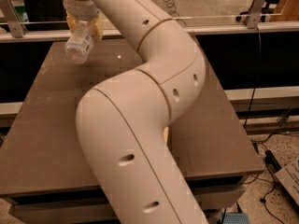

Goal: Place blue plastic bottle upright

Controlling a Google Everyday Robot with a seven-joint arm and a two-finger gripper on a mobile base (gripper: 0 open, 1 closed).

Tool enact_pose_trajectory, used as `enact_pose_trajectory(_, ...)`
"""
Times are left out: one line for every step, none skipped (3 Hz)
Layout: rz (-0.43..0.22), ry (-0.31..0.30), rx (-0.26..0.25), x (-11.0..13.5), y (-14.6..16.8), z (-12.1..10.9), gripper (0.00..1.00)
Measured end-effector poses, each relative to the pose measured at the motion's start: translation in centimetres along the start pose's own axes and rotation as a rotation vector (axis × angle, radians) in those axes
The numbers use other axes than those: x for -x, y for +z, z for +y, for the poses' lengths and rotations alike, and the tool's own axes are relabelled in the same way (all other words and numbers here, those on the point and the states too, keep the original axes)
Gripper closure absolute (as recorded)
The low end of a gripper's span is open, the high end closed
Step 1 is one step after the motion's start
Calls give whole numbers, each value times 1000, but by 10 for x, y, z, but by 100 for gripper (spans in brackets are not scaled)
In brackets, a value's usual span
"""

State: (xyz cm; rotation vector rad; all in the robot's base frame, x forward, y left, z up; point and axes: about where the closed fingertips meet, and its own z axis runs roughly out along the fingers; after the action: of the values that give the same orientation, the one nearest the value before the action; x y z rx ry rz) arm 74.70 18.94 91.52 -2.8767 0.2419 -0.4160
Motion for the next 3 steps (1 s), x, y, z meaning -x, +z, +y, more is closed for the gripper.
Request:
enact_pose_trajectory(54, -4, -74, 1, -38, 6, 100)
enact_pose_trajectory(97, -46, -163, 21, -51, 17, 100)
enact_pose_trajectory(95, -46, -160, 21, -51, 18, 100)
